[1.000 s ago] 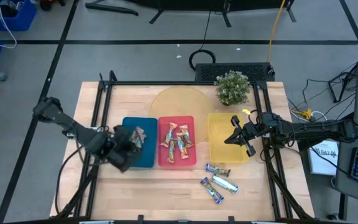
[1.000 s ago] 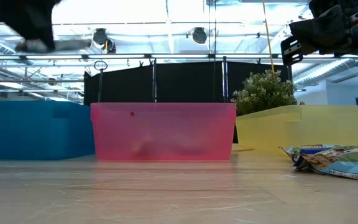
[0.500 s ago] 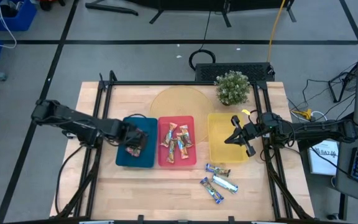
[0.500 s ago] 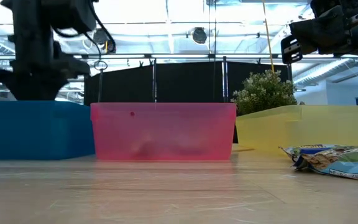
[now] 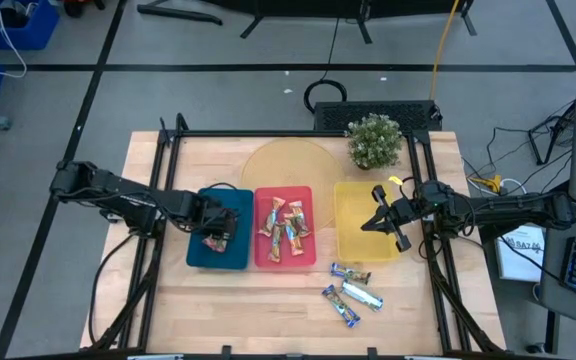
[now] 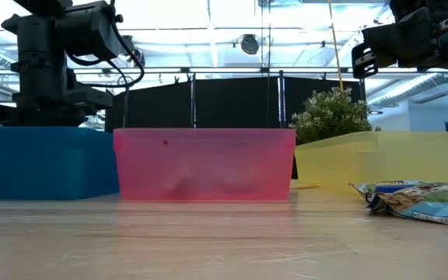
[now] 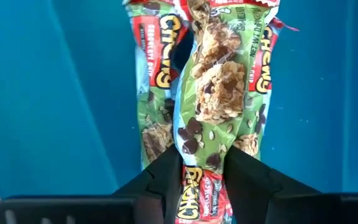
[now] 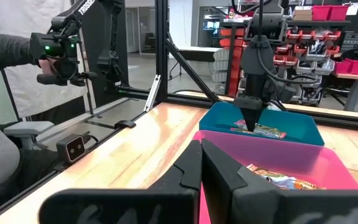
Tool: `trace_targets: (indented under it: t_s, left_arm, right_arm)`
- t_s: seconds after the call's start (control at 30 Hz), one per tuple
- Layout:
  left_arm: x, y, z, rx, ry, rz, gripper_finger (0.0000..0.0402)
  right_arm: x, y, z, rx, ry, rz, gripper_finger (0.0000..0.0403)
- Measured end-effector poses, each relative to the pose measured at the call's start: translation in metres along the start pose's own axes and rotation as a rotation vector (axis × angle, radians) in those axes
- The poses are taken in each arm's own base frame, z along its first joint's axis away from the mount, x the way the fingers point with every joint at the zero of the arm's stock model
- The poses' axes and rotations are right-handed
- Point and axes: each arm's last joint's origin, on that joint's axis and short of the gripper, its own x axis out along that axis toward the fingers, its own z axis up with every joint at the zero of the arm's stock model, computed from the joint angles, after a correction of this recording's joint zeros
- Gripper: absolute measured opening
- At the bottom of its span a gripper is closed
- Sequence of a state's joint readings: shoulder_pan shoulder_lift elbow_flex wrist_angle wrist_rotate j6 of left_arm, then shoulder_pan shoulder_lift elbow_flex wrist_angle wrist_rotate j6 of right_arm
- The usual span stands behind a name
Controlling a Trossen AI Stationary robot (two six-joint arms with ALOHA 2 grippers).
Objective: Pick and place Granola Bars by type
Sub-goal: Put the red granola bar into the blue bin
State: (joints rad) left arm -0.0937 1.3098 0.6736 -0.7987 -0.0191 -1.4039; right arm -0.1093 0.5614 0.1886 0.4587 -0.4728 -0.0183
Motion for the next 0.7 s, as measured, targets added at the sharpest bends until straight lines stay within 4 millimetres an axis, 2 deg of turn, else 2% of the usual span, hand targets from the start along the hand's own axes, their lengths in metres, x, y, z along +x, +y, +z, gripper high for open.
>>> trace_targets:
  t_s: [0.37,0.53,0.7]
  left_arm:
    - [-0.001,-0.005,-0.002,0.062,-0.027,-0.043,0.0212]
    - [-0.001,-0.005,-0.002,0.081,0.023,-0.055,0.0253]
    - [-0.011,-0.002,0.001,0.082,0.028,-0.095,0.028]
  right_arm:
    - [0.0,0.0,0.0,0.03,0.001,0.0,0.0]
    - [0.0,0.0,0.0,0.025,0.001,0.0,0.0]
    - [0.0,0.0,0.0,0.025,0.0,0.0,0.0]
